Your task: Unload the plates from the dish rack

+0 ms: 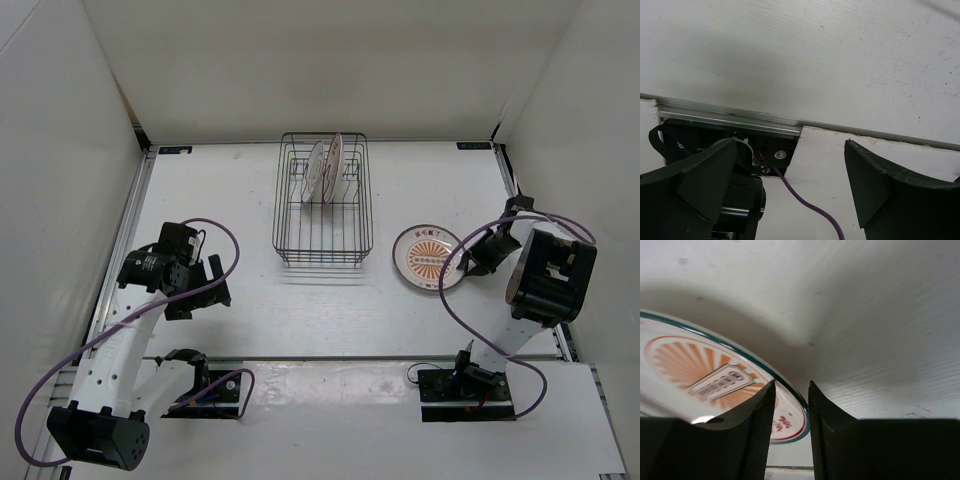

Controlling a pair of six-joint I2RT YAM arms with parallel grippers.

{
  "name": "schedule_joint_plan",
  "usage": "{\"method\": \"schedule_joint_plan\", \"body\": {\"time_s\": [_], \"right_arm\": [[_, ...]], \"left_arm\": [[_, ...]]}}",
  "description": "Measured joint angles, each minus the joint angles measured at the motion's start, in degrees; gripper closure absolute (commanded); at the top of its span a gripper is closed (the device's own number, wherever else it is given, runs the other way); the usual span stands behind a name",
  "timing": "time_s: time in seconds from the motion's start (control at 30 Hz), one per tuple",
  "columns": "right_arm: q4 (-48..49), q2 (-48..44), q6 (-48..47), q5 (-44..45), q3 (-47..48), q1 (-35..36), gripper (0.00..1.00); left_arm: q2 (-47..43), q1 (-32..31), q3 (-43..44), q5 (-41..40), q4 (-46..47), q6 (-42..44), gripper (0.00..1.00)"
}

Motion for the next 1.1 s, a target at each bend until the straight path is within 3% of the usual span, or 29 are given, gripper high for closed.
{"method": "schedule_joint_plan", "body": {"time_s": [0.5,0.57,0.67,0.97,1.1], "right_arm": [[-5.79,1.16,-1.53,3.93,0.26,0.31,0.64],[-8.15,1.16,-2.05,4.94,3.85,0.31,0.62],[-10.21,1.16,-2.93,6.54,10.88,0.31,0.37],[-7.98,0.55,-0.79,-1.29,23.32,1.53,0.41],[-5.44,2.14,2.97,-4.02,36.98,6.80,0.42]], "left_arm": [[0.31,0.00,-0.02,0.00,0.00,-0.13,0.00],[0.39,0.00,-0.09,0.00,0.02,-0.13,0.00],[0.42,0.00,-0.42,-0.02,0.04,-0.15,0.00],[0.44,0.00,-0.92,-0.02,0.00,-0.13,0.00],[0.46,0.00,-0.94,-0.02,0.02,-0.13,0.00]]}}
